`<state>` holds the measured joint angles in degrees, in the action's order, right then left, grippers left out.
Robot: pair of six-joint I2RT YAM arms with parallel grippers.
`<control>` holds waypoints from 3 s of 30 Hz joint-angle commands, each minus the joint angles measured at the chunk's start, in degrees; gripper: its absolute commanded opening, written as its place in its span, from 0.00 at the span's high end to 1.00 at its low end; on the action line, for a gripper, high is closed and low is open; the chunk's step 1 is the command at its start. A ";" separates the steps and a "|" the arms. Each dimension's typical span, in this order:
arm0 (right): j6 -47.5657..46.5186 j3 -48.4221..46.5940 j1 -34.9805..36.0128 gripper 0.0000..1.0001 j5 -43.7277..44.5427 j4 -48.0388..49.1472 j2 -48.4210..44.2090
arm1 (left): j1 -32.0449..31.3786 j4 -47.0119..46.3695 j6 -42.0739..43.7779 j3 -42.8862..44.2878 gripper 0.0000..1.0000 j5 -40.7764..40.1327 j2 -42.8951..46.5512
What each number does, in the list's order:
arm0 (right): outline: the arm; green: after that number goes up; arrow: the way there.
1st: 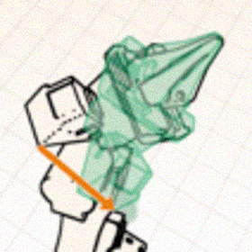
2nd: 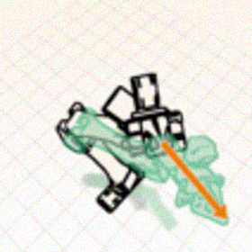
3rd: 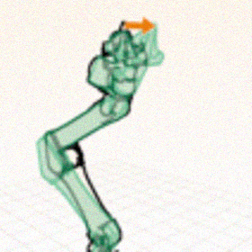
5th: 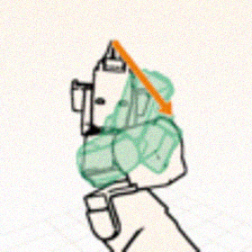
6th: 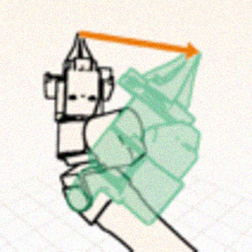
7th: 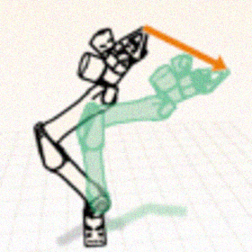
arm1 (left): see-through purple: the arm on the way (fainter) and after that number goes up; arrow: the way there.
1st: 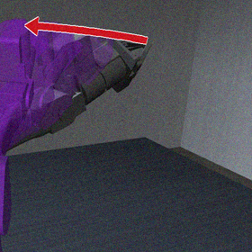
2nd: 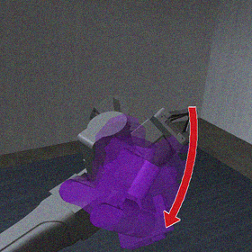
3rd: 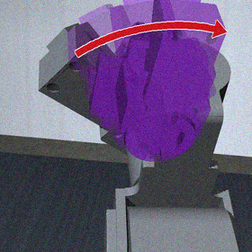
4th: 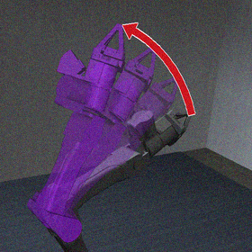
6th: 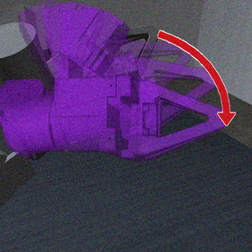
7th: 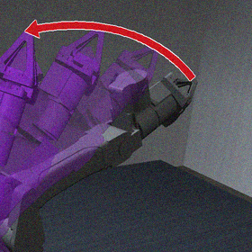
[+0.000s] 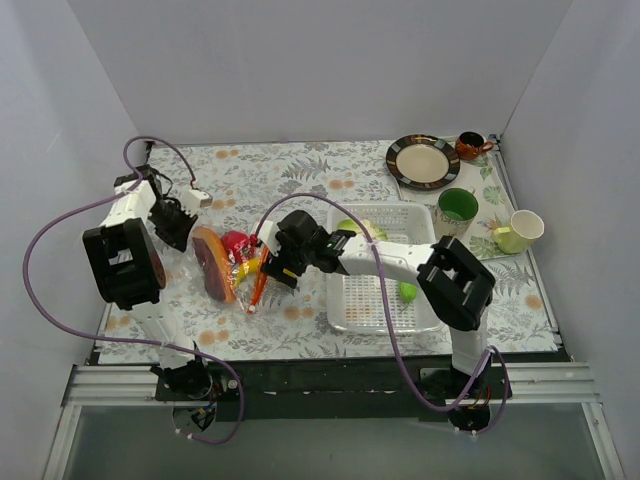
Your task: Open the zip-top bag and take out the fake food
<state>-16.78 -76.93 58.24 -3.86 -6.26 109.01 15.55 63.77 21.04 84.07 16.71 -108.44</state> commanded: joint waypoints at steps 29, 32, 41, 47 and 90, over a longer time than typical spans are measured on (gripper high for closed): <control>18.79 -6.84 -0.14 0.99 4.91 -26.69 -8.97 | -2.37 8.75 -5.65 15.34 1.00 10.36 0.34; 20.81 -5.34 -0.14 0.99 6.92 -29.33 -14.41 | -2.28 7.43 -5.83 12.79 1.00 9.66 0.69; 30.29 0.79 -3.21 0.99 34.34 -44.91 -24.17 | -2.54 5.40 -5.30 9.97 1.00 7.28 0.78; 34.70 16.87 -11.47 0.89 45.07 -32.78 -32.37 | -5.17 10.49 -6.09 14.80 1.00 10.09 1.04; 24.34 8.02 4.52 0.02 13.62 3.00 -8.56 | -13.53 -14.63 -16.56 -15.52 1.00 -11.70 -0.01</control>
<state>10.13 -66.61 62.50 15.55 -10.00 97.43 1.72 55.64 4.43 69.56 6.39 -106.48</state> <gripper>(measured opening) 0.983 0.010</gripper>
